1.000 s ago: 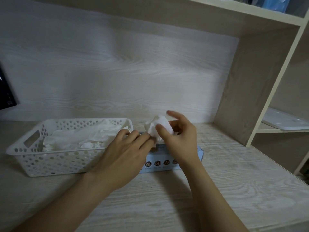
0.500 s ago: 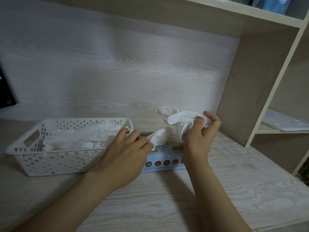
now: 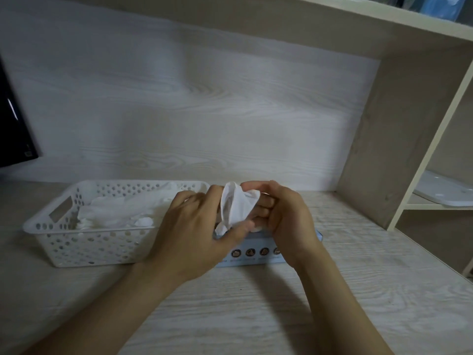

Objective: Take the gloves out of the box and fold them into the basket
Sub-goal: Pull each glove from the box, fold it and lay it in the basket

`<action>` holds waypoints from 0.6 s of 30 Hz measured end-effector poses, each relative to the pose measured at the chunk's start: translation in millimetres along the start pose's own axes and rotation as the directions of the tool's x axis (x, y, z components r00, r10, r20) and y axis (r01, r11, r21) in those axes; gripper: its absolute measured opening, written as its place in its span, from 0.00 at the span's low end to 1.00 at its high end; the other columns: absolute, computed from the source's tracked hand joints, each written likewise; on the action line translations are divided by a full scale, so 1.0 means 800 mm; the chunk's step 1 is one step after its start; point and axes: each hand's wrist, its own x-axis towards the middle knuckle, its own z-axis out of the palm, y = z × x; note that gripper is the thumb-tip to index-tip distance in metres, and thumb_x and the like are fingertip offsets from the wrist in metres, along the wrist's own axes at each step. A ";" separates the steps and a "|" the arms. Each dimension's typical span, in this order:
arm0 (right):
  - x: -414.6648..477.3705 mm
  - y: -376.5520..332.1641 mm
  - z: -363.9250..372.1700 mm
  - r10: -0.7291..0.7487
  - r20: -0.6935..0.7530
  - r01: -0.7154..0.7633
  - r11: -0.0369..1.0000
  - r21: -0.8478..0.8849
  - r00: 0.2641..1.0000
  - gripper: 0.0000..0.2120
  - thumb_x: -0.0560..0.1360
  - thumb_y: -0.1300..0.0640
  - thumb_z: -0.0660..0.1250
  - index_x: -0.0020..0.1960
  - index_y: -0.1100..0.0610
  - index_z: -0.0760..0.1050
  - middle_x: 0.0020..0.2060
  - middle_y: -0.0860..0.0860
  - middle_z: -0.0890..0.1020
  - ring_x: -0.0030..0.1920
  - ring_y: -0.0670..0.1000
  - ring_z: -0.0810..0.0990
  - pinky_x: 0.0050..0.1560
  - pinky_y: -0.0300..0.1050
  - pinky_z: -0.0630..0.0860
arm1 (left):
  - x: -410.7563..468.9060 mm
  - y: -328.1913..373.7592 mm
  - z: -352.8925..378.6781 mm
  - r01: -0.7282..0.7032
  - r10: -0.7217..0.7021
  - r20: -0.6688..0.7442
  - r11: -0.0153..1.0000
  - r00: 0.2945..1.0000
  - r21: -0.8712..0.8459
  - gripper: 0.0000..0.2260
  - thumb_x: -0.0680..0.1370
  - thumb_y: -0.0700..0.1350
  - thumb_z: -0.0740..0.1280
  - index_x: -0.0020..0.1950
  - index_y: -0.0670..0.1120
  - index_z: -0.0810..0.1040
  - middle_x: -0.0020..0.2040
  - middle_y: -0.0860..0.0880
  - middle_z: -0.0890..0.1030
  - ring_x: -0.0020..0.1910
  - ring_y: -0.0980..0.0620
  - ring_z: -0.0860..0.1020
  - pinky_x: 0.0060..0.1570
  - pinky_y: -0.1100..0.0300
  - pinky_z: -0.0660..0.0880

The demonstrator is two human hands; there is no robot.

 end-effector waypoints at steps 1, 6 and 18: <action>-0.001 -0.001 0.000 -0.004 0.014 0.004 1.000 -0.016 1.000 0.21 0.86 0.55 0.55 0.59 0.64 0.84 0.44 0.62 0.86 0.44 0.60 0.85 0.38 0.49 0.81 | 0.001 -0.001 -0.001 0.014 -0.014 -0.026 1.000 1.000 0.001 0.15 0.82 0.62 0.63 0.49 0.52 0.68 0.32 0.59 0.70 0.32 0.55 0.70 0.44 0.62 0.62; -0.003 0.011 0.007 -0.300 -0.124 0.237 0.899 -0.368 0.946 0.14 0.83 0.62 0.61 0.53 0.56 0.86 0.35 0.56 0.85 0.33 0.56 0.81 0.33 0.46 0.75 | -0.003 -0.009 -0.001 0.074 -0.076 -0.038 0.996 0.996 -0.047 0.06 0.84 0.45 0.60 0.48 0.49 0.72 0.35 0.57 0.70 0.34 0.55 0.70 0.43 0.68 0.63; -0.001 0.028 0.006 -0.501 0.052 0.412 0.642 -0.647 0.864 0.06 0.70 0.54 0.68 0.45 0.53 0.81 0.52 0.44 0.87 0.69 0.47 0.80 0.67 0.61 0.75 | -0.001 -0.004 -0.018 0.037 -0.076 -0.100 0.940 0.992 -0.339 0.10 0.83 0.35 0.56 0.47 0.45 0.73 0.34 0.55 0.72 0.33 0.54 0.72 0.33 0.68 0.63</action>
